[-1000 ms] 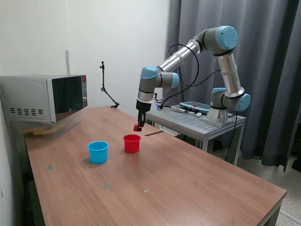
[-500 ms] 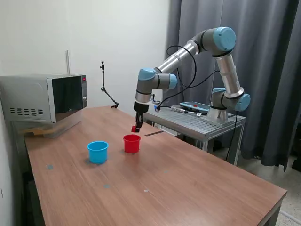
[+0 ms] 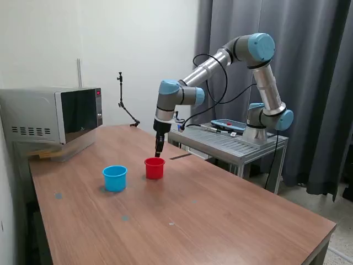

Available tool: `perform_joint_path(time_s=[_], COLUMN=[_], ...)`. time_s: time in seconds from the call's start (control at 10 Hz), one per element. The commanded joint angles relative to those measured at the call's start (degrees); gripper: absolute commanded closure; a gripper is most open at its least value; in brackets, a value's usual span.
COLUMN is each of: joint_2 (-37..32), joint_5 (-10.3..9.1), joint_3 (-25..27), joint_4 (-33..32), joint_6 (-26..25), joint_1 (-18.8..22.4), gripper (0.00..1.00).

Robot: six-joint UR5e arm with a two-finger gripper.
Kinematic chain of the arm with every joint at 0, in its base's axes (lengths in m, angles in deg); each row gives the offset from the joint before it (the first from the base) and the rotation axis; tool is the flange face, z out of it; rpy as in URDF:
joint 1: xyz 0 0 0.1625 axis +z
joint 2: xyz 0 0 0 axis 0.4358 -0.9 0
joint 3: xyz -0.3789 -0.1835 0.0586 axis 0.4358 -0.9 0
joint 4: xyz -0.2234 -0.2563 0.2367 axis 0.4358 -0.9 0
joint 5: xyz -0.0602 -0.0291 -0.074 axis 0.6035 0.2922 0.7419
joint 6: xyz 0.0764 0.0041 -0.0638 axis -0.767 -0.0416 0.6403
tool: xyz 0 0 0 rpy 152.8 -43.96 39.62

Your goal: Place red objects in the red bin, and blue objects in the blue bin.

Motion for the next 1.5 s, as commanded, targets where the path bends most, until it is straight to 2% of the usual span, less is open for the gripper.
perform_joint_path(time_s=[0.0,0.3,0.5,0.8,1.0,1.4], joint_2=[0.21,-0.74,-6.7,-15.13,-21.29,-25.0], joint_5=[0.0,0.18,0.26,0.88,0.79,0.79], joint_3=[-0.1,0.08,0.61,0.78,0.26,-2.46], joint_4=[-0.01,-0.01,1.39,12.96,23.06,27.84], joint_6=[0.0,0.26,0.44,1.4,4.03,7.2], joint_1=[-0.02,0.85,1.12,3.05,3.23,5.78], gripper=[0.0,0.0,0.0,0.0,0.0,0.0])
